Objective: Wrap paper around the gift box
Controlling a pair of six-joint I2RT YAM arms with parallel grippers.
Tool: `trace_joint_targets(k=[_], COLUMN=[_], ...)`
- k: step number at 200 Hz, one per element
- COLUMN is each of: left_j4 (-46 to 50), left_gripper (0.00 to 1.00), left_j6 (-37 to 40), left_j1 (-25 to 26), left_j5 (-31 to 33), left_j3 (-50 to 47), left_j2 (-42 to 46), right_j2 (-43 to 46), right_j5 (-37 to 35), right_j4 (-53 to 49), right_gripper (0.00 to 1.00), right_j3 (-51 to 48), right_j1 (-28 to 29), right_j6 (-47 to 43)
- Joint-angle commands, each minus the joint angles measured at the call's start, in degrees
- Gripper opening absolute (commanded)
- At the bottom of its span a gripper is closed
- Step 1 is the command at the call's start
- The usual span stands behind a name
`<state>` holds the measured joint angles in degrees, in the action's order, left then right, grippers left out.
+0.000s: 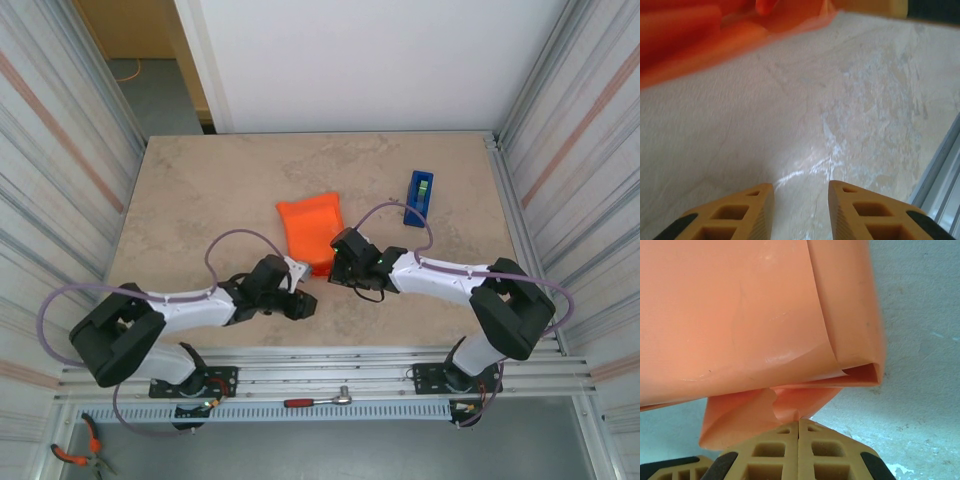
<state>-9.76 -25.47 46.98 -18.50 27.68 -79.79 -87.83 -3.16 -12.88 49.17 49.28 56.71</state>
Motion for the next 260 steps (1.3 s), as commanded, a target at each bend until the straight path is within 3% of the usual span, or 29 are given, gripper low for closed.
trace_joint_targets(k=[1,54,78,102,129,165,260], left_j4=[-2.3,-4.0,-4.6,-5.3,-6.0,-5.6,-6.6], left_gripper=[0.35,0.31,0.31,0.31,0.32,0.31,0.32], left_j6=[1.6,-0.4,-2.6,-4.2,-5.9,-7.5,-9.1], left_j1=[0.4,-0.5,-2.0,-2.8,-2.8,-2.9,-3.4], left_j5=[0.4,2.6,4.0,4.9,6.3,9.7,10.3], left_j3=[3.8,8.6,8.6,8.7,9.1,8.8,8.5], left_j2=[-3.1,-10.5,-10.3,-9.1,-8.3,-7.3,-6.8], right_j2=[1.3,3.5,8.2,12.5,14.0,10.6,-1.1], right_j5=[0.3,1.7,0.6,0.0,1.0,3.2,0.8], right_j4=[0.2,-0.1,-0.6,0.0,4.4,14.1,28.4], right_gripper=[0.00,0.00,0.27,0.30,0.26,0.00,0.00], right_j3=[1.1,0.4,-2.3,-6.4,-11.8,-16.8,-15.2], right_j1=[-0.6,-1.8,-2.6,-3.8,-4.6,-3.9,1.0], right_j6=[-0.9,-1.1,-0.7,-0.5,-0.5,-0.7,-0.7])
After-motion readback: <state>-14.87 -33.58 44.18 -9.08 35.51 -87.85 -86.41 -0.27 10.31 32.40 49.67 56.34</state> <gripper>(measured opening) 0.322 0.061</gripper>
